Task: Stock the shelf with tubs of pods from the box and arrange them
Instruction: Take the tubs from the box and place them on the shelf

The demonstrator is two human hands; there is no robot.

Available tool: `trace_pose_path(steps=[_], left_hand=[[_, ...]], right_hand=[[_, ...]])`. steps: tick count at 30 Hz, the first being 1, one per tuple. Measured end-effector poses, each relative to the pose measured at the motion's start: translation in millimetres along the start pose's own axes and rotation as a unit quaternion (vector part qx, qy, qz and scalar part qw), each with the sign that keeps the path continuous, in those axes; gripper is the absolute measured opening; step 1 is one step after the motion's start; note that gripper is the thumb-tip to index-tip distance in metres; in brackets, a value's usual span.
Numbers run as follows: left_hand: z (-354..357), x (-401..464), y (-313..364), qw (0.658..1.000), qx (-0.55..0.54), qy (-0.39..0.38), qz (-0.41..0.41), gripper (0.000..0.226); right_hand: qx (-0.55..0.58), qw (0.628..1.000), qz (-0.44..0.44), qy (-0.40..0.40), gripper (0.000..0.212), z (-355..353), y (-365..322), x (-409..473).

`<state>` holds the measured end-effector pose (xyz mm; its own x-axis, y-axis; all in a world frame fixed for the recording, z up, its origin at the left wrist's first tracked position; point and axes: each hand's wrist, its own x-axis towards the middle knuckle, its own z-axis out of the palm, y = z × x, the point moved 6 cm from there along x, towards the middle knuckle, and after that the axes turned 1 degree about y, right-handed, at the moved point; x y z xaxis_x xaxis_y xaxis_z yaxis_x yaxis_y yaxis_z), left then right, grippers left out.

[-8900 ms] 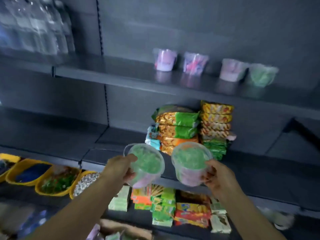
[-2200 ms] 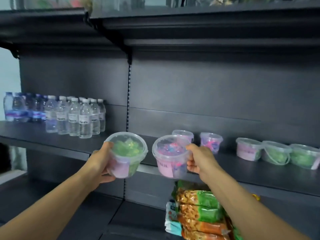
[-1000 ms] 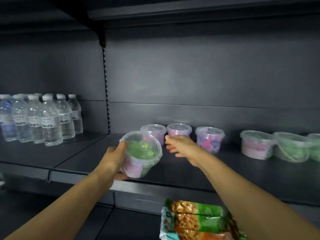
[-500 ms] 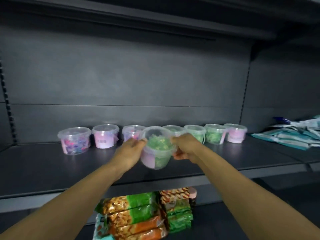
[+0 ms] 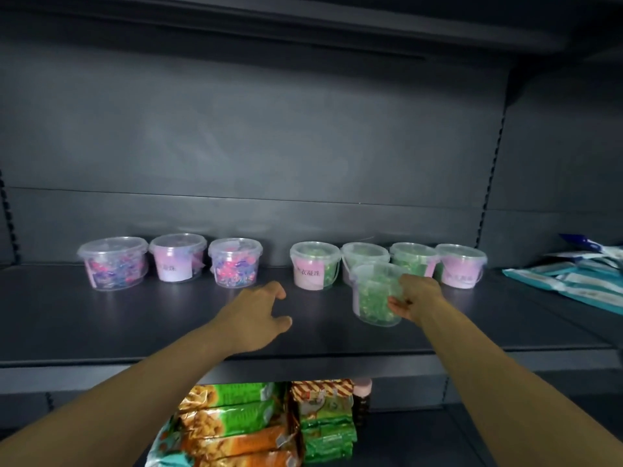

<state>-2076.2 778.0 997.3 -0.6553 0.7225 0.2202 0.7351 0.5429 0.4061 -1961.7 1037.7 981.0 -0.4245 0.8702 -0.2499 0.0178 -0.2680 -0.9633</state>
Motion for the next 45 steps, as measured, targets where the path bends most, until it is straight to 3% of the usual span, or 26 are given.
trace_pose_path(steps=[4,7,9,11,13,16,20,26,36,45], left_hand=[[0.0,-3.4,-8.2,0.999,0.015,0.007,-0.028,0.05],[-3.7,-9.5,-12.6,0.999,0.025,0.017,-0.038,0.049],[-6.5,-16.1,-17.4,0.998,0.026,0.022,-0.048,0.048],[-10.0,-26.0,-23.6,0.998,0.021,0.028,-0.061,0.047],[-15.7,-38.6,-29.3,0.997,0.02,0.04,-0.068,0.046],[-25.6,-64.9,-41.3,0.995,0.021,0.059,-0.08,0.046],[-34.7,-109.8,-75.3,0.991,0.03,0.073,-0.107,0.051],[-31.4,-190.5,-149.2,0.984,0.056,0.02,-0.168,0.05],[70.5,-366.3,-305.9,0.954,0.041,-0.105,-0.276,0.049],[226.2,-525.2,-415.1,0.88,-0.003,-0.234,-0.413,0.047]], right_hand=[[0.035,0.999,0.0,0.017,0.02,5.4,0.9,9.8],[0.016,0.998,0.006,0.063,0.056,12.0,1.3,4.4],[-0.176,0.978,-0.047,0.101,0.075,14.1,-2.8,-14.2],[-0.358,0.912,-0.161,0.119,0.079,21.6,-7.9,-38.9],[-0.43,0.86,-0.247,0.121,0.074,30.4,-4.9,-66.5],[-0.477,0.808,-0.344,0.04,0.063,61.0,16.3,-100.6],[-0.509,0.747,-0.42,-0.085,0.063,112.0,57.8,-164.4],[-0.532,0.659,-0.495,-0.193,0.056,175.9,135.8,-263.3],[-0.596,0.616,-0.362,-0.366,0.056,214.6,371.8,-364.5],[-0.685,0.536,-0.224,-0.44,0.053,177.1,590.9,-365.5]])
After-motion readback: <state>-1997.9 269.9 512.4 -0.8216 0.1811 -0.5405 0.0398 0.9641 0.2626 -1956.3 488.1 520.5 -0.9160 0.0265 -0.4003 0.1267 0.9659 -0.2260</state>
